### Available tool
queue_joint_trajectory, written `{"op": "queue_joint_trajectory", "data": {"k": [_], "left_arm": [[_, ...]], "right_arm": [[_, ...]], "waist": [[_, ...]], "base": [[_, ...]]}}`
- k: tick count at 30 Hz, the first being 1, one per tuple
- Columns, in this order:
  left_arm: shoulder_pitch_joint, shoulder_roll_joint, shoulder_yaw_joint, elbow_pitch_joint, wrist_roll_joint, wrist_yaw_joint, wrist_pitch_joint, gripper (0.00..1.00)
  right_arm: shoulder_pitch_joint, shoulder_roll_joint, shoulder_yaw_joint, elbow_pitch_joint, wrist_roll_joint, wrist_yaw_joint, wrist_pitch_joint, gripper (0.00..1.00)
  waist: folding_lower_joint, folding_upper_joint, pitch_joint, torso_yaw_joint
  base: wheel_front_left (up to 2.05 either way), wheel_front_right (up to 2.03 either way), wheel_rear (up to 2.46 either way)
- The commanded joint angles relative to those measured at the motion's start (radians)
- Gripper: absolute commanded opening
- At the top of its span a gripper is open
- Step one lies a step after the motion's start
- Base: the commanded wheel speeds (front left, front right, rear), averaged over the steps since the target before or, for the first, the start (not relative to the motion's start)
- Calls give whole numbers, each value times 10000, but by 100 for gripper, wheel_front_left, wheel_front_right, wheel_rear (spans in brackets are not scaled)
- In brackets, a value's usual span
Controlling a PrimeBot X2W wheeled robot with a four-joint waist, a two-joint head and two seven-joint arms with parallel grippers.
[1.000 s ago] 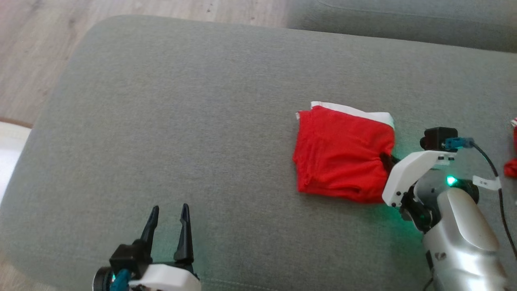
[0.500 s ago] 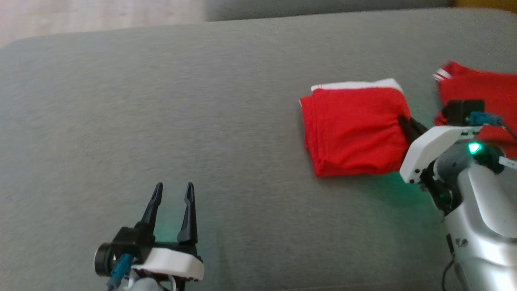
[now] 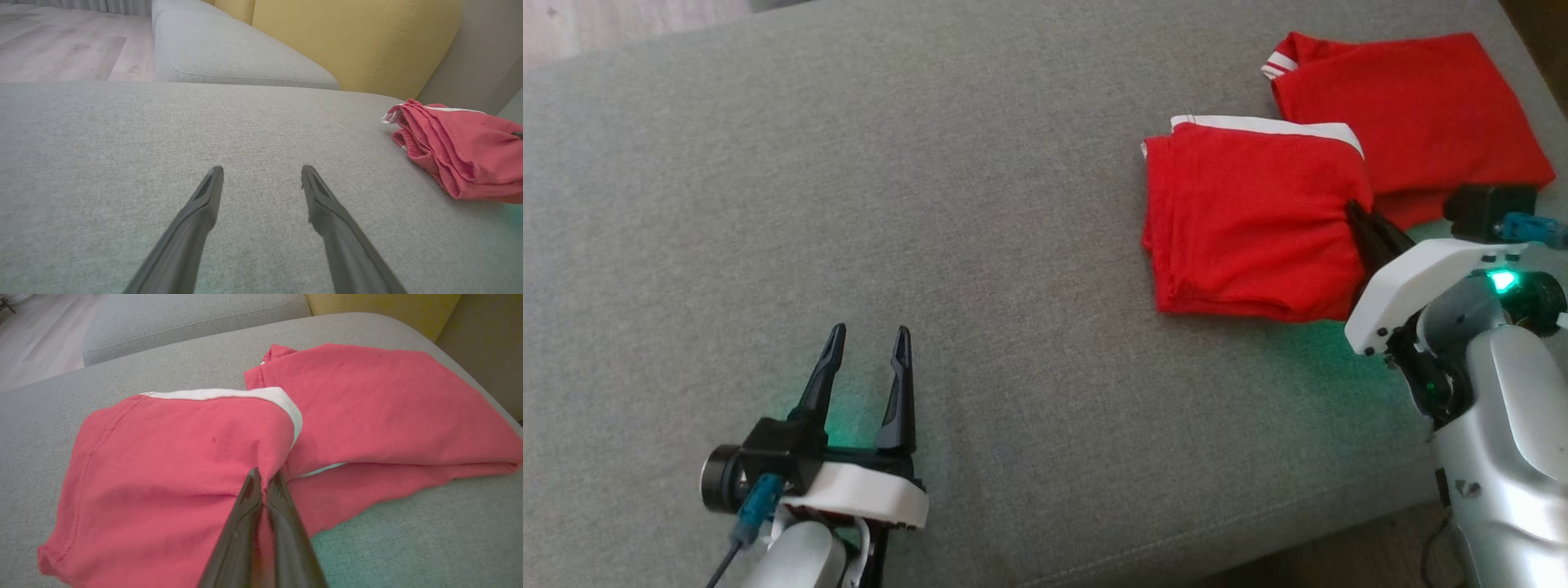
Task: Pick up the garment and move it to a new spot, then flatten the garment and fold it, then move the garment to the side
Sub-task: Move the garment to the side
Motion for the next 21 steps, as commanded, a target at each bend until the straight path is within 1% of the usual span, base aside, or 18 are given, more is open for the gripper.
{"op": "queue_joint_trajectory", "data": {"k": [1,4,8,14,17,21], "left_arm": [[-267,183,252,-322,87,36,-9,100],[-250,190,255,-328,64,79,2,100],[-217,178,275,-336,-3,107,-12,100],[-175,98,210,-356,0,178,-47,100],[-194,119,188,-393,18,199,-44,100],[-273,168,147,-462,64,220,-4,100]], "right_arm": [[-203,-43,92,-419,-116,35,-140,0],[-387,-155,141,-444,-198,35,-86,0],[-774,-637,166,-481,-235,35,178,0],[-1394,-2064,-35,-204,-293,35,782,0],[-1743,-2773,-386,180,-362,35,1011,0],[-2074,-3516,-1003,789,-602,35,1112,0]], "waist": [[-2,0,15,38],[-2,0,-39,201],[-2,0,-97,464],[-2,0,-45,986],[-2,0,96,1247],[-2,0,359,1592]], "base": [[0,0,0],[0,0,0],[0,0,0],[0,0,0],[0,0,0],[0,0,0]]}}
